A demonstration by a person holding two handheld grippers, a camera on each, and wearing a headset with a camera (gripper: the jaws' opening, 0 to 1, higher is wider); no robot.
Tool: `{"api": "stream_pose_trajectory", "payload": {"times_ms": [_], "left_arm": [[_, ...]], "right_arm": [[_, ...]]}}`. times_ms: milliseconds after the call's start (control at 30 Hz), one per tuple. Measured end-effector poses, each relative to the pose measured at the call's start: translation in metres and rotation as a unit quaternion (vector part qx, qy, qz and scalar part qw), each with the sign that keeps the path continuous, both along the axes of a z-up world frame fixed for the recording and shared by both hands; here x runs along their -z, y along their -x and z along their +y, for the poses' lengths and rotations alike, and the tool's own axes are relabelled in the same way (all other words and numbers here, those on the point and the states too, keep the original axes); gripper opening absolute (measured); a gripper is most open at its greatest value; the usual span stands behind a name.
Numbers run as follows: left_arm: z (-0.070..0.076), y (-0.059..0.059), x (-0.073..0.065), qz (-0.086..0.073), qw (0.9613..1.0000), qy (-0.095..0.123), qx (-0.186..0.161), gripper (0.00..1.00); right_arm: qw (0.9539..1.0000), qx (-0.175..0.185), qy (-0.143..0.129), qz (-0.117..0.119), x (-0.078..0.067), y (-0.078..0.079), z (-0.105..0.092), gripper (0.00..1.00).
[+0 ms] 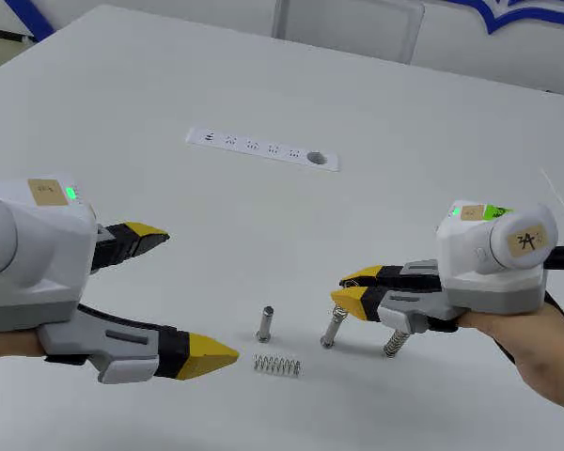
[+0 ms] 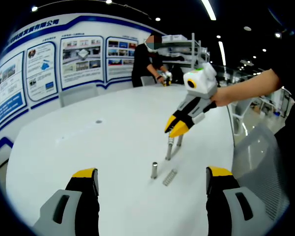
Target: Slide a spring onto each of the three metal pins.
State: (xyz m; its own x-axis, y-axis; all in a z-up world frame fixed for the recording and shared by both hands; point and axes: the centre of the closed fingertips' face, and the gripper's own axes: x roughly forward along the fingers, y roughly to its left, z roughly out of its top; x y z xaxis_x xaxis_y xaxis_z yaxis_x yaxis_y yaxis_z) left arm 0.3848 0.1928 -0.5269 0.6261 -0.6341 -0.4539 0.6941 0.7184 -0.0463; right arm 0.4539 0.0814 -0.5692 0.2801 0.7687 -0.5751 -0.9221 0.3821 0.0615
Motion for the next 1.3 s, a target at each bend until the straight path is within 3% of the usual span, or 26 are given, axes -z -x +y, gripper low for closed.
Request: {"api": "stream_pose_trajectory", "payload": {"times_ms": [333, 500, 633, 800, 1033, 1300], "left_arm": [[0.003, -0.001, -0.005, 0.000, 0.9995, 0.026, -0.017, 0.92], [0.002, 0.002, 0.000, -0.006, 0.9996, 0.022, -0.019, 0.92], [-0.002, 0.003, -0.003, -0.013, 0.9985, 0.045, -0.027, 0.93], [-0.002, 0.003, 0.004, -0.010, 0.9993, 0.025, -0.026, 0.92], [-0.008, 0.008, 0.008, 0.001, 0.9993, 0.030, -0.025, 0.92], [-0.015, 0.015, 0.011, 0.006, 0.9996, 0.024, -0.017, 0.92]], "right_arm": [[0.9999, 0.003, 0.016, 0.005, 0.018, -0.002, -0.001, 0.11], [0.9997, 0.010, 0.021, 0.006, 0.027, -0.004, -0.003, 0.11], [0.9993, 0.000, 0.038, 0.000, 0.039, -0.002, -0.003, 0.11], [0.9992, 0.004, 0.039, -0.002, 0.046, -0.002, -0.001, 0.11], [0.9993, 0.013, 0.033, 0.010, 0.054, 0.001, 0.000, 0.11], [0.9988, 0.000, 0.048, 0.000, 0.061, 0.007, 0.000, 0.12]]}}
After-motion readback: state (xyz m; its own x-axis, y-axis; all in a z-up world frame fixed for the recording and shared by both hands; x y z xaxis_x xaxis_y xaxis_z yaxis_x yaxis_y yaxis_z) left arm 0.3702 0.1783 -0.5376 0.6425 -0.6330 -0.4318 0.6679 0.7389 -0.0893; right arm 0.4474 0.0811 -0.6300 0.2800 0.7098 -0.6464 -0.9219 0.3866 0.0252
